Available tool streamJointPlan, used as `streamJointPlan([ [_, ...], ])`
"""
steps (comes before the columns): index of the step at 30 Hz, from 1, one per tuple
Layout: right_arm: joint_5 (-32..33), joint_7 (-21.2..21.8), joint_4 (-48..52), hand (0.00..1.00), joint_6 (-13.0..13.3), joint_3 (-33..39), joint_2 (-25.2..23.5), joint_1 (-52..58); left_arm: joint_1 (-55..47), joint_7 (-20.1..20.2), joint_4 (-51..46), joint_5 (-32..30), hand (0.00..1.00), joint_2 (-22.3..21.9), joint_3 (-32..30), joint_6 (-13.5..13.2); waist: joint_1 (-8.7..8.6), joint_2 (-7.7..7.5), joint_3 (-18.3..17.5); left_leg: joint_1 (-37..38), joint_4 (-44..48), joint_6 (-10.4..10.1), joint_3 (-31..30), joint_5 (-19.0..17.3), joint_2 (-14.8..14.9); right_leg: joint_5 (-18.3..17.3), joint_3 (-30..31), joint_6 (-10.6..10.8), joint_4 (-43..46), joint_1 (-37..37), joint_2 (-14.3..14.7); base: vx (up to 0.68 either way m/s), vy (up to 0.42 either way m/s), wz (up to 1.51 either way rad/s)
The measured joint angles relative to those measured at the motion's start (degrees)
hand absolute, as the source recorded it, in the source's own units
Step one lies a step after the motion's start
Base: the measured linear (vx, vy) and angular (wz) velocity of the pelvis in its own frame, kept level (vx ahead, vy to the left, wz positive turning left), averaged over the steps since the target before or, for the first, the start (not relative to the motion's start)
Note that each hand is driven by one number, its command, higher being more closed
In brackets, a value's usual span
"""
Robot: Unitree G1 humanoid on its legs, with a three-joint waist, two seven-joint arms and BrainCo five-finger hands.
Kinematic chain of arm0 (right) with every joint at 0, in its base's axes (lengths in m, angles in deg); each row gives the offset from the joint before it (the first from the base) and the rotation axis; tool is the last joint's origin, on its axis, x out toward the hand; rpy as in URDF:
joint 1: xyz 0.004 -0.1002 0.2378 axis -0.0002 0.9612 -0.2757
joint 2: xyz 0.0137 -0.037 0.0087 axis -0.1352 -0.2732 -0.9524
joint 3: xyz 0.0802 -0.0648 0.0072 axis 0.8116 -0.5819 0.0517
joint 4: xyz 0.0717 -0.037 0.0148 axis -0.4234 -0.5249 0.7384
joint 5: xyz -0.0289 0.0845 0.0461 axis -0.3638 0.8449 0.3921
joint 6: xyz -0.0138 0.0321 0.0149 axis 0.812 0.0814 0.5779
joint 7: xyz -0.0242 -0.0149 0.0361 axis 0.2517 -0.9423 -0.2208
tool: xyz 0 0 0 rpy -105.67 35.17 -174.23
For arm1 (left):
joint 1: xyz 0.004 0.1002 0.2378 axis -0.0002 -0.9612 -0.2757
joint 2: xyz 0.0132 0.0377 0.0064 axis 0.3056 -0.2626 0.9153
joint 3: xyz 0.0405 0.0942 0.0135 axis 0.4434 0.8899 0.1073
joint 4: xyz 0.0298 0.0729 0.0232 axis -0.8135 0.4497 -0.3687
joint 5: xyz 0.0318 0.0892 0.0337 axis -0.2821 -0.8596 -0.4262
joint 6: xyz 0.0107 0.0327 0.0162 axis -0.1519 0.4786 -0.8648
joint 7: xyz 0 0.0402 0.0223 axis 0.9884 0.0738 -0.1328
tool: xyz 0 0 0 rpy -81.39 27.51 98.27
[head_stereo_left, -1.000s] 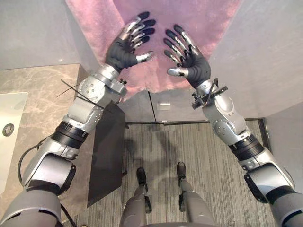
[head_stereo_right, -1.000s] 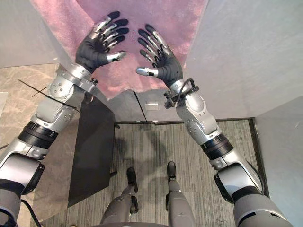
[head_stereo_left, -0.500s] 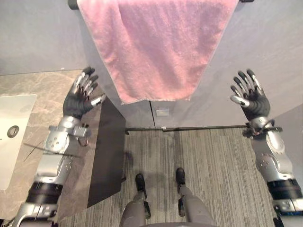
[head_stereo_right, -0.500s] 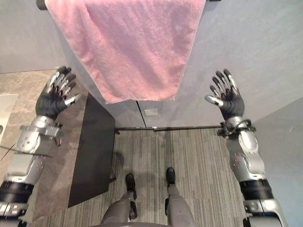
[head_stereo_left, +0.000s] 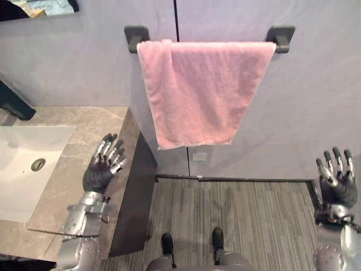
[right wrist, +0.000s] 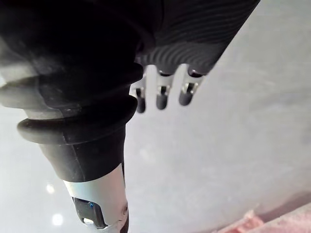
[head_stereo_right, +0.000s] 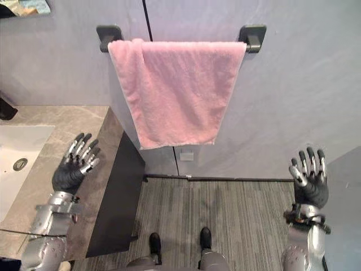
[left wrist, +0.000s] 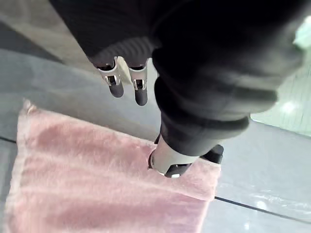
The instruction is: Organize washtable
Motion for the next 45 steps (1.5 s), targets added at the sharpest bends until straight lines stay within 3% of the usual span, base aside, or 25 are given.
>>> streamJointPlan([
  [5,0.54,-0.01,0.14,0.00,1.20,1.19,-5.31,2.54,-2.02,1.01,1.05,-0.14,0.00,-3.01,4.85,0.70,-0.84,0.09,-0.48,0.46,-0.01,0.00,0.70,-0.02,0.16,-0.26,1.31,0.38,-0.04,0.13,0.27,-0.06,-0.002,-0.07],
  [7,0.74,-0.18,1.48,0.00,1.48,1.24,-5.83,2.68,-2.08,1.01,3.18,-0.14,0.00,-4.54,6.13,1.32,-1.28,0.95,-1.00,0.21,-0.01,-0.01,1.20,-0.03,1.14,-2.06,2.14,2.88,-0.03,0.15,0.87,-0.12,-0.041,-0.13],
  [10,0.73,-0.26,2.15,0.00,2.08,1.91,-5.88,2.77,-1.90,1.23,4.53,-0.18,0.00,-4.70,7.40,1.64,-1.50,0.60,-1.29,0.41,0.01,-1.37,1.76,-1.37,0.61,-2.93,3.38,3.82,-0.06,-0.10,0.73,-0.12,-0.013,-0.11],
  [11,0.73,-0.32,2.13,0.00,2.12,1.97,-5.97,3.18,-1.81,1.54,4.85,-0.18,0.00,-4.72,7.39,1.64,-1.43,-0.33,-1.33,0.55,1.80,-0.83,1.83,-1.36,-0.23,-2.94,3.86,3.81,-0.06,-0.52,0.01,0.00,0.020,-0.22],
  [13,0.71,-0.33,2.47,0.00,2.11,1.90,-5.86,3.08,-2.47,1.93,5.32,-0.18,0.00,-4.88,7.69,1.66,-0.83,0.50,-1.82,0.21,3.43,0.60,2.29,-2.93,0.25,-2.93,4.82,4.27,-0.03,-0.47,0.69,0.00,-0.003,-0.30],
  [14,0.71,-0.33,2.58,0.00,2.17,1.88,-6.03,3.22,-3.15,2.07,5.54,-0.17,0.00,-5.04,7.87,1.69,-1.26,1.98,-2.37,0.16,2.35,0.60,2.55,-2.93,0.97,-3.01,5.18,3.77,1.37,-0.85,1.38,-0.05,-0.024,0.01],
  [16,0.73,-0.40,2.37,0.00,2.30,2.32,-6.31,4.20,-3.17,2.18,5.40,-0.16,0.00,-4.90,7.84,1.65,-1.85,-0.21,-3.15,2.14,0.02,-0.12,2.11,-3.13,-0.57,-3.93,5.95,1.15,5.64,-1.78,0.63,0.01,-0.010,0.20],
  [17,0.75,-0.43,2.30,0.00,2.49,2.92,-6.27,4.21,-3.39,2.23,5.60,-0.17,0.00,-5.11,7.97,1.88,-1.29,-0.96,-3.24,1.80,1.93,0.22,2.33,-2.88,-1.30,-3.99,6.10,1.23,3.81,-1.31,0.21,0.04,0.014,-0.10],
  [18,0.77,-0.42,2.36,0.00,2.55,3.03,-6.00,3.96,-3.59,2.23,5.60,-0.16,0.00,-5.18,7.95,1.88,-1.09,-0.40,-3.26,1.71,2.93,0.27,2.44,-3.09,-1.15,-4.05,6.09,1.38,2.33,-0.34,0.45,0.02,-0.004,-0.30],
  [19,0.92,-0.42,2.33,0.00,2.58,2.82,-5.93,3.29,-3.82,2.22,5.87,-0.16,0.00,-5.19,7.81,1.90,-1.15,1.58,-4.09,1.26,1.73,0.90,2.59,-3.28,0.22,-3.81,6.22,2.07,1.17,0.40,1.84,0.01,-0.037,-0.03],
  [20,1.10,-0.40,2.33,0.00,2.64,2.56,-6.29,3.05,-3.98,2.21,5.80,-0.17,0.00,-5.05,7.75,1.87,-1.67,1.49,-3.92,1.32,1.07,0.57,2.34,-3.41,0.35,-4.62,6.51,0.94,5.88,-0.77,1.93,0.01,-0.029,0.16],
  [21,1.14,-0.42,2.28,0.00,2.74,2.73,-6.42,3.63,-3.85,2.29,5.66,-0.19,0.00,-4.36,7.81,1.86,-1.77,0.45,-3.89,2.17,0.30,0.26,2.22,-3.54,-0.35,-5.06,6.51,0.32,5.73,-0.66,1.35,0.02,0.014,0.29],
  [23,1.20,-0.64,1.81,0.00,3.17,3.50,-6.84,3.52,-3.88,2.21,5.85,-0.27,0.00,-4.96,7.80,1.98,-1.12,-1.50,-3.68,1.26,6.12,0.71,2.45,-3.62,-2.08,-5.00,6.31,0.29,3.09,-0.18,0.01,0.10,0.042,-0.09],
  [24,1.19,-0.59,2.40,0.00,3.52,3.27,-6.42,3.19,-4.31,2.26,5.83,-0.28,0.00,-5.00,7.97,2.01,-1.32,-0.46,-3.88,1.91,6.18,2.29,2.99,-6.31,-1.65,-4.81,6.15,1.34,0.90,1.48,0.65,0.11,0.031,-0.23],
  [25,1.25,-0.60,2.43,0.00,3.67,3.01,-7.00,2.94,-4.33,2.24,5.94,-0.28,0.00,-4.80,7.73,2.02,-1.39,-0.52,-3.89,2.17,4.58,2.24,3.39,-6.62,-1.44,-4.36,6.36,1.73,0.15,1.68,0.60,0.06,0.018,-0.08],
  [30,2.45,-0.64,2.87,0.00,4.09,3.51,-7.43,3.45,-4.45,2.25,5.82,-0.28,0.00,-4.84,7.80,2.02,-1.45,-1.14,-3.90,4.11,0.10,1.53,4.63,-6.10,-2.54,-4.13,6.38,2.05,0.27,1.24,-0.37,0.01,0.008,0.02],
  [43,2.47,-0.80,3.19,0.00,4.14,3.48,-7.71,3.06,-4.57,2.16,4.31,-0.86,0.00,-5.03,7.70,2.01,-1.39,-1.39,-3.61,6.33,0.38,1.58,4.65,-6.08,-3.16,-3.00,5.89,2.26,0.37,3.15,-0.99,0.09,-0.001,0.02],
  [45,2.43,-0.81,3.18,0.00,4.12,3.48,-7.83,2.43,-4.34,2.13,4.27,-1.25,0.00,-5.43,7.38,2.01,-1.36,-1.56,-3.05,6.73,0.49,1.90,4.63,-5.92,-3.03,-2.58,5.86,1.48,0.38,3.43,-0.85,0.11,-0.014,-0.05],
])
